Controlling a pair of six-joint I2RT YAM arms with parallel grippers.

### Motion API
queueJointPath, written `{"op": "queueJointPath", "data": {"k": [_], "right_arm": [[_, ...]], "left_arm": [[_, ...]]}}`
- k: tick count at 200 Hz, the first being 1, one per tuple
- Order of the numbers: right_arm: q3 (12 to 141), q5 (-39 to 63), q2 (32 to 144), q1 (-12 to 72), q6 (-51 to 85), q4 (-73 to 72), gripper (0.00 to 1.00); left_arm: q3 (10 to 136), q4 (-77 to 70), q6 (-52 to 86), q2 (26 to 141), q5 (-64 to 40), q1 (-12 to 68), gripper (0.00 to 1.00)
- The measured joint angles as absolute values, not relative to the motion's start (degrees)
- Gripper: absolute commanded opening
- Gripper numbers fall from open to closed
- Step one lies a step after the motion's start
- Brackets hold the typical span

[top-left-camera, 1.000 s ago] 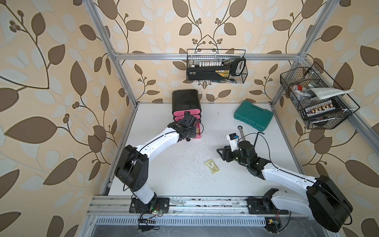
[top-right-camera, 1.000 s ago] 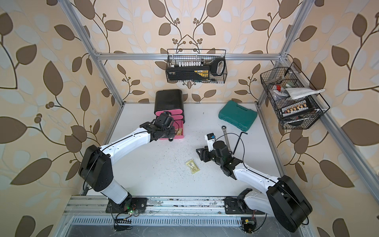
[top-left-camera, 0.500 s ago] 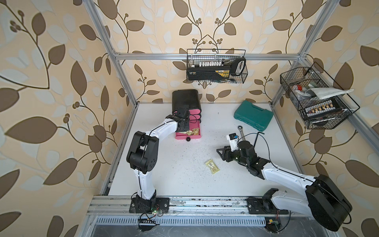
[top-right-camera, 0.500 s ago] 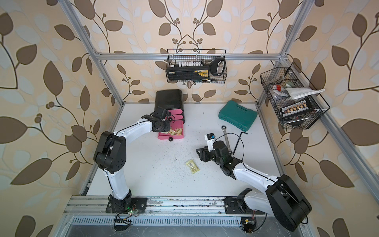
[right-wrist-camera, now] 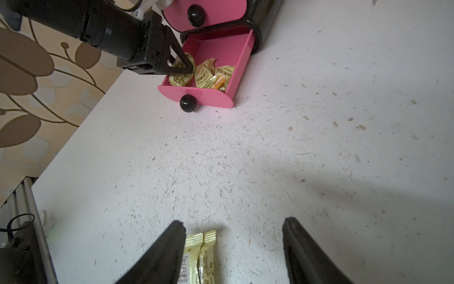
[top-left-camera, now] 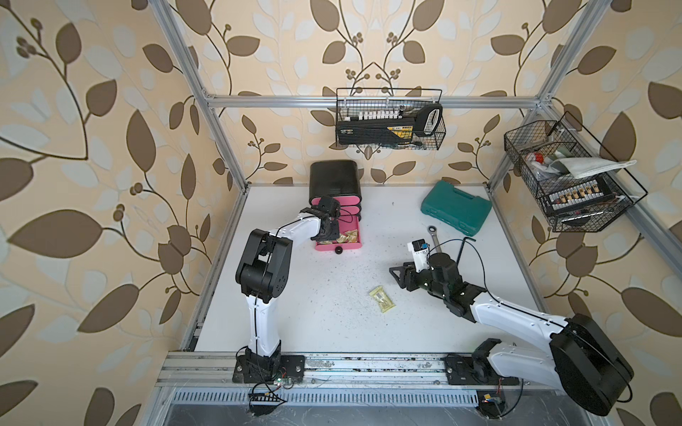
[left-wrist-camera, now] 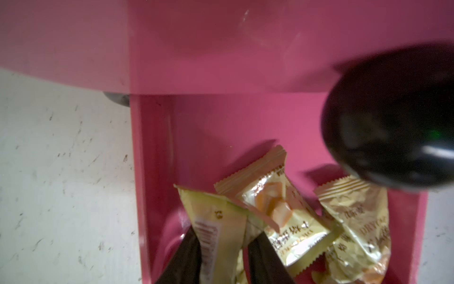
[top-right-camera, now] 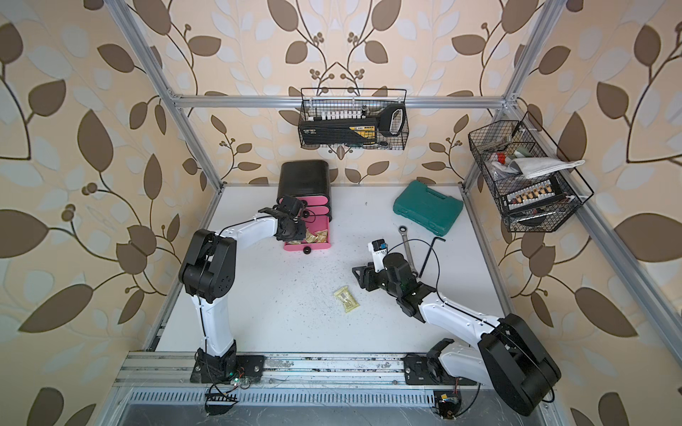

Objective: Place the cookies into the drawer by color
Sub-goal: Place the cookie in the drawer, then pick up the cookie at the center of the board.

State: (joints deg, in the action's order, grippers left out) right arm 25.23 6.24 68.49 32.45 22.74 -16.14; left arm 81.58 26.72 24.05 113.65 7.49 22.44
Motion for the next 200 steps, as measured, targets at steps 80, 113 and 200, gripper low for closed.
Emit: {"op": "queueJointPath", "data": {"k": [80, 113, 200], "right_arm": [[25.23, 6.59, 68.93, 32.42, 22.94, -16.47, 0.65], [25.23, 6.63, 69.17, 32.42, 22.92, -16.73, 0.65], [25.78, 6.04, 65.95, 33.69, 22.94, -10.96, 0.66]], "left_arm": [[77.49, 25.3, 25.52, 105.58, 7.05, 22.59, 0.61], [72.58, 25.12, 26.0, 93.32, 7.97, 24.45, 0.59], [65.25, 34.74, 25.34, 76.97, 13.32, 44.1, 0.58]]}}
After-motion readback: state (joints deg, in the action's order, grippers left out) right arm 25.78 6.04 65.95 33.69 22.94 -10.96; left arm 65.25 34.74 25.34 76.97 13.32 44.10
